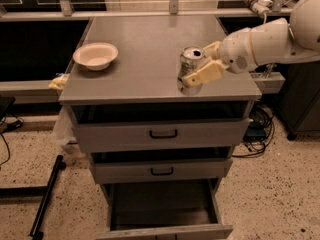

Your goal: Pick 7up can from bottom drawer and place on counter

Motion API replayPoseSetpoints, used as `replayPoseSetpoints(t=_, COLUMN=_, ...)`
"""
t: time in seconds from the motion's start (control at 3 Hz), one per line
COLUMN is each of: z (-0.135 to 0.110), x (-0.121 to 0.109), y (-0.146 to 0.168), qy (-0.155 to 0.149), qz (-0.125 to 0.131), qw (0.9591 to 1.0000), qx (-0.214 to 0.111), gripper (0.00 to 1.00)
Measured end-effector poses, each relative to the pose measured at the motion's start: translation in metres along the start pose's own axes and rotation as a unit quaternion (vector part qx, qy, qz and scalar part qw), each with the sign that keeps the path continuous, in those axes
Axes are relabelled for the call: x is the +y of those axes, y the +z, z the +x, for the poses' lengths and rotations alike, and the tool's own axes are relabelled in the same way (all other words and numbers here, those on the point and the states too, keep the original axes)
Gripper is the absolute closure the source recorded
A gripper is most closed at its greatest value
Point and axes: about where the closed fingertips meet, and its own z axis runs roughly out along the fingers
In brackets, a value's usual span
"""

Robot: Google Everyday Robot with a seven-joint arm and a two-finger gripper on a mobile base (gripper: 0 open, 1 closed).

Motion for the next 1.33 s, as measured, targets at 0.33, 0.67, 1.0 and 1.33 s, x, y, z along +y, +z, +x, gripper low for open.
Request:
replayPoseSetpoints(t=0.33, z=-0.028, x=-0.017, y=-0.011, qy=-0.017, qz=0.018, qw=0.9995, qx=-0.021, gripper=1.00)
replayPoseSetpoints(t=0.67, z=-0.028, x=-0.017, y=-0.011, qy=-0.017, qz=0.018, qw=0.9995, qx=-0.021, gripper=1.00)
replayPoseSetpoints(t=1.0, z=-0.027, x=-0.029, y=0.003, qy=-0.012, qz=0.014, qw=0.9998, qx=-0.008, gripper=1.00)
replayPoseSetpoints(t=1.33, z=-0.019, x=-0.050, y=0.017, qy=0.002, qz=0.015, qw=0.9999, qx=0.004, gripper=1.00)
